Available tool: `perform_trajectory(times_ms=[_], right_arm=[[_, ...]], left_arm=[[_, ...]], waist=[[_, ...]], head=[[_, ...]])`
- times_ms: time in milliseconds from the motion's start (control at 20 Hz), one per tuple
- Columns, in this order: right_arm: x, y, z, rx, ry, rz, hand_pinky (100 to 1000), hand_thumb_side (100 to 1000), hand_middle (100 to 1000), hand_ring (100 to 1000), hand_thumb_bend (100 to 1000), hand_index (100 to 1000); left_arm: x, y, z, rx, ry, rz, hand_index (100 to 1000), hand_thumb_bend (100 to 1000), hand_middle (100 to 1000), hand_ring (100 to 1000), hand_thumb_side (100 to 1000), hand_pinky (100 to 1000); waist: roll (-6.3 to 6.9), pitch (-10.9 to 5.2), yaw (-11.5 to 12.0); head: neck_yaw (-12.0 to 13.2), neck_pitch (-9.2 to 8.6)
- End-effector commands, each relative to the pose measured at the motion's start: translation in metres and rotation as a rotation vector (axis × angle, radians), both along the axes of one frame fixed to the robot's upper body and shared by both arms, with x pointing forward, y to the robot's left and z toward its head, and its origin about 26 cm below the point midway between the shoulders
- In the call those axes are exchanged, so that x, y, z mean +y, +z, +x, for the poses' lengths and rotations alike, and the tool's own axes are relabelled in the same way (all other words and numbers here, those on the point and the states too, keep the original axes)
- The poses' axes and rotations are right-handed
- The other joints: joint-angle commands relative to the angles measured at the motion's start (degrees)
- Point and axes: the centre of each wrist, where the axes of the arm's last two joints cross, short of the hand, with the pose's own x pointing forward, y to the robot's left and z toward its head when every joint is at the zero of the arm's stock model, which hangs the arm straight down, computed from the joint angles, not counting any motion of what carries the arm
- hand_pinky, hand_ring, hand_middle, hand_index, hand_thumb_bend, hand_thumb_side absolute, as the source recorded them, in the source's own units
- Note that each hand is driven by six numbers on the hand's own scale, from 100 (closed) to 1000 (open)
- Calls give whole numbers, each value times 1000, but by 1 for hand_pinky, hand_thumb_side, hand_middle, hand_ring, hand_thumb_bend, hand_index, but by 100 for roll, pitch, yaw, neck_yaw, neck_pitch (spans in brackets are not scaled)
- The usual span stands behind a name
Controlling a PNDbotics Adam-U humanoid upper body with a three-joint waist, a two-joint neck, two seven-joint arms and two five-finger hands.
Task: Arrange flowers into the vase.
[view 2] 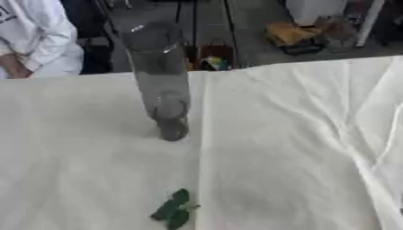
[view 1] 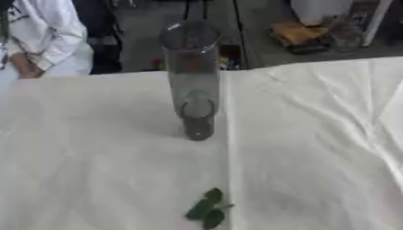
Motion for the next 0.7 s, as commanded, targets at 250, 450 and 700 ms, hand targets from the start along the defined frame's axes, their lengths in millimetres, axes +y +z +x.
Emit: perform_trajectory(times_ms=[250, 450, 700], right_arm=[[-3, 6, -4, -10, 11, -28, 722, 913, 495, 597, 100, 811], [-4, 5, -4, -1, 11, -30, 724, 913, 492, 597, 100, 812], [-6, 5, -5, 5, 10, -30, 727, 913, 489, 597, 100, 814]], left_arm=[[-9, 23, 1, -55, -60, -146, 100, 100, 100, 100, 709, 100], [-16, 31, 6, -67, -102, -227, 100, 100, 100, 100, 714, 100], [-27, 37, 10, -84, -158, -315, 100, 100, 100, 100, 718, 100]], waist=[[12, -176, -33], [16, -145, -69], [13, -89, -115]], head=[[86, 13], [122, -9], [156, -84]])
